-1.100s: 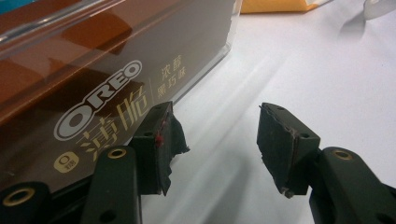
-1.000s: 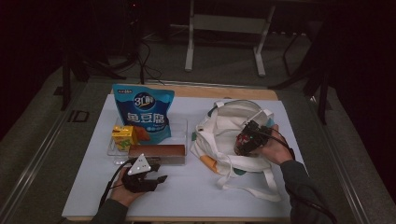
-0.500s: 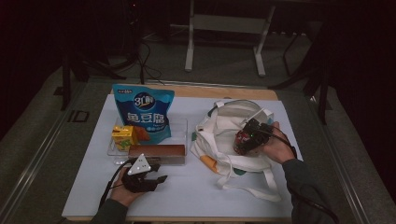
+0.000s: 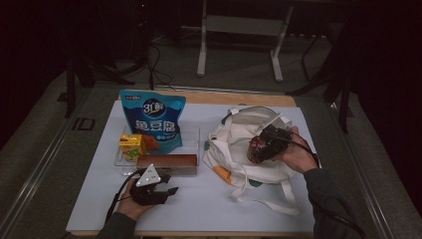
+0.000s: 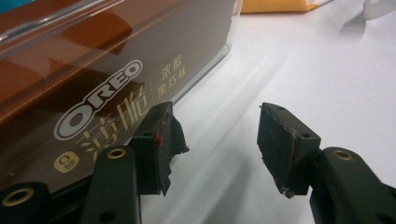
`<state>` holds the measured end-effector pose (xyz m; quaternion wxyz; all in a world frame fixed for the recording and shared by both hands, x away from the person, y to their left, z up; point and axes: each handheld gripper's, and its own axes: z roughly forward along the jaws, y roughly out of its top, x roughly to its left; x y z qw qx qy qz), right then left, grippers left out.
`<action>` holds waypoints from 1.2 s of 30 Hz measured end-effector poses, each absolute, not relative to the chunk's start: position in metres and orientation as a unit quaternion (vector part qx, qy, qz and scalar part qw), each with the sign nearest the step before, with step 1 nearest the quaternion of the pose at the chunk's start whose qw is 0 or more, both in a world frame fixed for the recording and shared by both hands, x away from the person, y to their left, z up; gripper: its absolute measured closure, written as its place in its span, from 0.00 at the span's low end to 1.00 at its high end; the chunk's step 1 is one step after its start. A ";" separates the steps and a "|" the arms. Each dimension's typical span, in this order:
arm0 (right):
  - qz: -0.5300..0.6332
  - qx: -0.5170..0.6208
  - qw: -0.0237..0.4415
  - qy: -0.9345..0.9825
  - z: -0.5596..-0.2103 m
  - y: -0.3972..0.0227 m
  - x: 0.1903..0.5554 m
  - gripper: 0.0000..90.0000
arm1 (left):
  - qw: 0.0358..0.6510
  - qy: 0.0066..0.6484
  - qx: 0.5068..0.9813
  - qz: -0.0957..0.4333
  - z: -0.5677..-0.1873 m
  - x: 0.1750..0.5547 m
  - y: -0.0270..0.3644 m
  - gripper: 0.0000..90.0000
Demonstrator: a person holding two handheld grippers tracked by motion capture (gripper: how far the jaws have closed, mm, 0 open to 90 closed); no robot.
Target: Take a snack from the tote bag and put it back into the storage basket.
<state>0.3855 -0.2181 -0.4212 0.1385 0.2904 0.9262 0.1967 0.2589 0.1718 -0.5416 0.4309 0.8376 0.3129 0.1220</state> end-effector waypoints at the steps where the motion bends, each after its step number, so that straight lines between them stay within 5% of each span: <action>1: 0.199 0.289 0.138 0.926 -0.419 -0.218 0.385 0.28 | 0.431 0.313 0.838 0.122 -0.542 0.259 0.172 0.52; 36: 0.244 0.244 0.150 0.927 -0.375 -0.195 0.376 0.28 | 0.433 0.313 0.837 0.122 -0.542 0.259 0.172 0.51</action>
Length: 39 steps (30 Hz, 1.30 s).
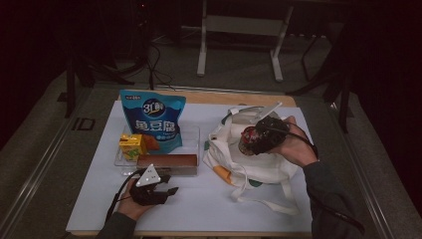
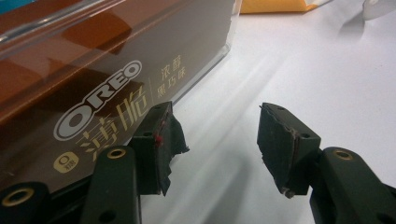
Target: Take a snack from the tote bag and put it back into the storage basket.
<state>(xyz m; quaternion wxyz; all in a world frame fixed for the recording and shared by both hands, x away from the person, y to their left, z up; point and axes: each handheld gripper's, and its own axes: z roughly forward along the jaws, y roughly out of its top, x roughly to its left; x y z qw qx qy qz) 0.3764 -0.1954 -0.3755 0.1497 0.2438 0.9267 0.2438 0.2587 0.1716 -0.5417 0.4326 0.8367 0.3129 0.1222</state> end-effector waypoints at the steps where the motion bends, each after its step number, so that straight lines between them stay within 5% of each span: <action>1: 0.244 0.243 0.150 0.927 -0.375 -0.195 0.376 0.28 | 0.432 0.312 0.837 0.122 -0.542 0.259 0.172 0.51; 39: 0.251 0.198 0.147 0.936 -0.360 -0.155 0.374 0.28 | 0.433 0.313 0.837 0.122 -0.542 0.259 0.172 0.51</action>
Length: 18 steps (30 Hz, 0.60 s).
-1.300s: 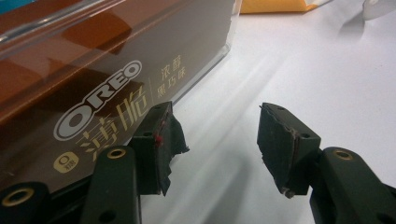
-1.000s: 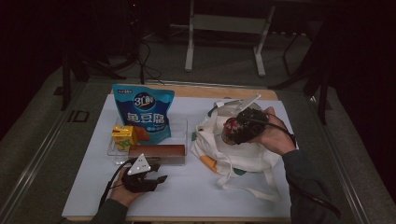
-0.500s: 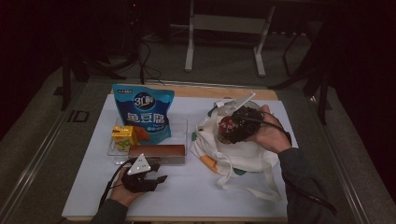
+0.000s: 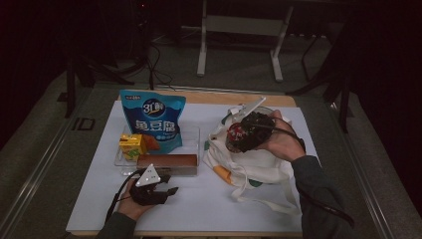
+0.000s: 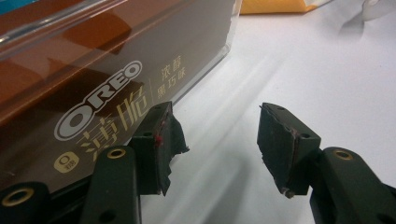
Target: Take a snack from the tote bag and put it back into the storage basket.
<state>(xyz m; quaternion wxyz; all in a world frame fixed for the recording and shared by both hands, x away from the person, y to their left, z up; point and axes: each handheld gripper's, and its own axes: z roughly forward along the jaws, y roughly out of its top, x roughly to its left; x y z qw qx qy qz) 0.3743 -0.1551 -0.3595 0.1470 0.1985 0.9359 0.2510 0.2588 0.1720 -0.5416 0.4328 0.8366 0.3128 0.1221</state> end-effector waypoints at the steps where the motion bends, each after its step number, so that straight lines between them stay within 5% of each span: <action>1: 0.251 0.198 0.147 0.936 -0.360 -0.155 0.374 0.28 | 0.433 0.313 0.837 0.122 -0.542 0.259 0.172 0.51; 18: 0.265 0.170 0.136 0.939 -0.354 -0.128 0.370 0.28 | 0.435 0.313 0.836 0.122 -0.542 0.258 0.172 0.51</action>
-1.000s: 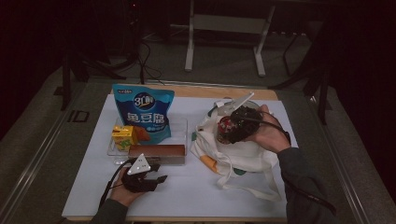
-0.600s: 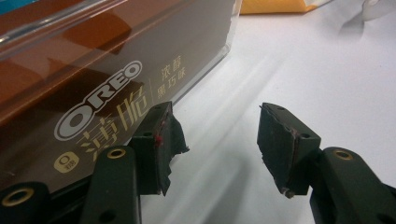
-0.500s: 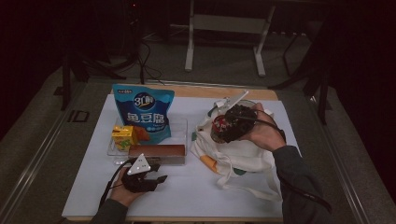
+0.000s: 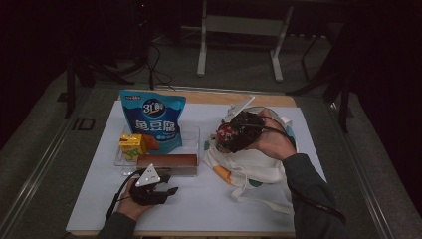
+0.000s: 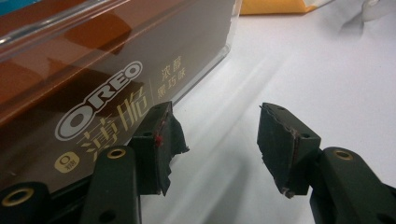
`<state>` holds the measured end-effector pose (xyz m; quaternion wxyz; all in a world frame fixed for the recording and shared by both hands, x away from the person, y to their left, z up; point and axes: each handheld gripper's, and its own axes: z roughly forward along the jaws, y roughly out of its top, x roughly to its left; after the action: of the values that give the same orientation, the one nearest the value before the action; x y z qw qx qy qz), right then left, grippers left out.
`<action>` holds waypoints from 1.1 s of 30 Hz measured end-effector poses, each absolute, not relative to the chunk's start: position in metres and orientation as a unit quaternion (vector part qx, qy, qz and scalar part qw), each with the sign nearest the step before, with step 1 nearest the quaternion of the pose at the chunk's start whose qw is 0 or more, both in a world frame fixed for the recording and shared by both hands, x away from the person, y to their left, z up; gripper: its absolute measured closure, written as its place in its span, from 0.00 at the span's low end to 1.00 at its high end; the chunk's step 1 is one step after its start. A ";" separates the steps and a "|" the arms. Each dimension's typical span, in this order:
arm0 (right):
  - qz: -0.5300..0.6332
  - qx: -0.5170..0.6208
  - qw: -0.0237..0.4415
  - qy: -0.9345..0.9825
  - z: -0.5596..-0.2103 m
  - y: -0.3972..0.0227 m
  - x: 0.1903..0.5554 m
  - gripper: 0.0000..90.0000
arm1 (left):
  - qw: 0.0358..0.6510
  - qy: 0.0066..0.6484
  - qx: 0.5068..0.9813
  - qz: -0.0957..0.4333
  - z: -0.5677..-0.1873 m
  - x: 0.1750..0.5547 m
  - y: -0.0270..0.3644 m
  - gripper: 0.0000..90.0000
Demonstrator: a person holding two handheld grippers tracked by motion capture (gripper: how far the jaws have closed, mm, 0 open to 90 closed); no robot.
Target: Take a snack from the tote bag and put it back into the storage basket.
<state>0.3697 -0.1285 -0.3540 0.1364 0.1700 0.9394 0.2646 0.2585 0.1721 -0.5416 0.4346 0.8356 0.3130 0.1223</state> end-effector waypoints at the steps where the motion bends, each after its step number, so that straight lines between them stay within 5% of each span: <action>1: 0.265 0.170 0.136 0.939 -0.354 -0.128 0.370 0.28 | 0.435 0.313 0.836 0.122 -0.542 0.258 0.172 0.51; 33: 0.271 0.135 0.129 0.944 -0.348 -0.091 0.368 0.28 | 0.435 0.313 0.835 0.121 -0.542 0.259 0.172 0.51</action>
<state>0.3682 -0.0907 -0.3477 0.1289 0.1349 0.9442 0.2715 0.2585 0.1723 -0.5415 0.4354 0.8352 0.3133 0.1208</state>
